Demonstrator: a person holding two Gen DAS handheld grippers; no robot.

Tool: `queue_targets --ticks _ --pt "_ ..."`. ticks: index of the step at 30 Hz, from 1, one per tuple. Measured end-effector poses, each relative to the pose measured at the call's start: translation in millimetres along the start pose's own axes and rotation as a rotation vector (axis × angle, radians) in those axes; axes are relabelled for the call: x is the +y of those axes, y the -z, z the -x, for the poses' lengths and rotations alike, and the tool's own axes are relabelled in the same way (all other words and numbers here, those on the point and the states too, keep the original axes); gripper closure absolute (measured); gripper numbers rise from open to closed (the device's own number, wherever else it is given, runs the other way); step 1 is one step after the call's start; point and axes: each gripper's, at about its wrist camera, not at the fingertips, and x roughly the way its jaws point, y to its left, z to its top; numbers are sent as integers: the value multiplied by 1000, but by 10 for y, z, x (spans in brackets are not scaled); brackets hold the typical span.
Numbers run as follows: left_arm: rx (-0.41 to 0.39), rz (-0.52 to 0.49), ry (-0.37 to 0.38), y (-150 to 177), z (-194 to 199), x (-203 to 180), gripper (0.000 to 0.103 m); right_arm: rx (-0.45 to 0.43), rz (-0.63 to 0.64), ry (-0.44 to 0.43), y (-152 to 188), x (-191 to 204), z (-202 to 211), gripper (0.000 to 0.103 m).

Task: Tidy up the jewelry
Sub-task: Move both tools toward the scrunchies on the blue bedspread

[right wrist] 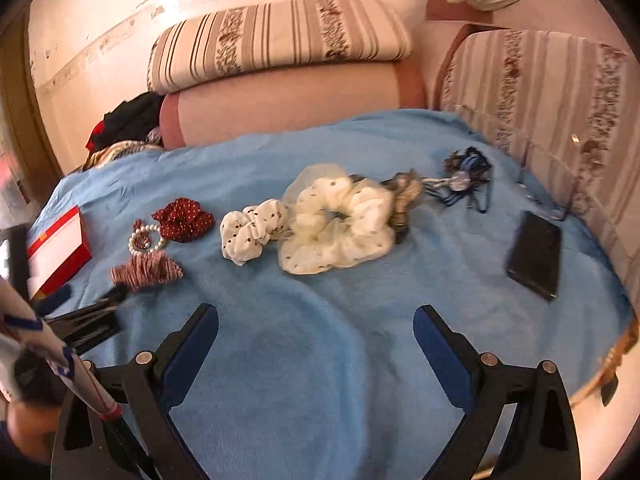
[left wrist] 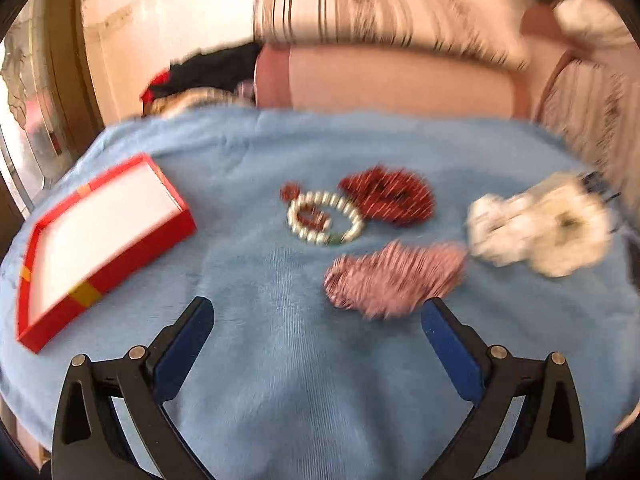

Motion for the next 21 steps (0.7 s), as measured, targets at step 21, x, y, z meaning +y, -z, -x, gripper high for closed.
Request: queue_targets --ticks 21 --pt "-104 -19 139 81 987 -41 0 -35 70 76 115 263 480 4"
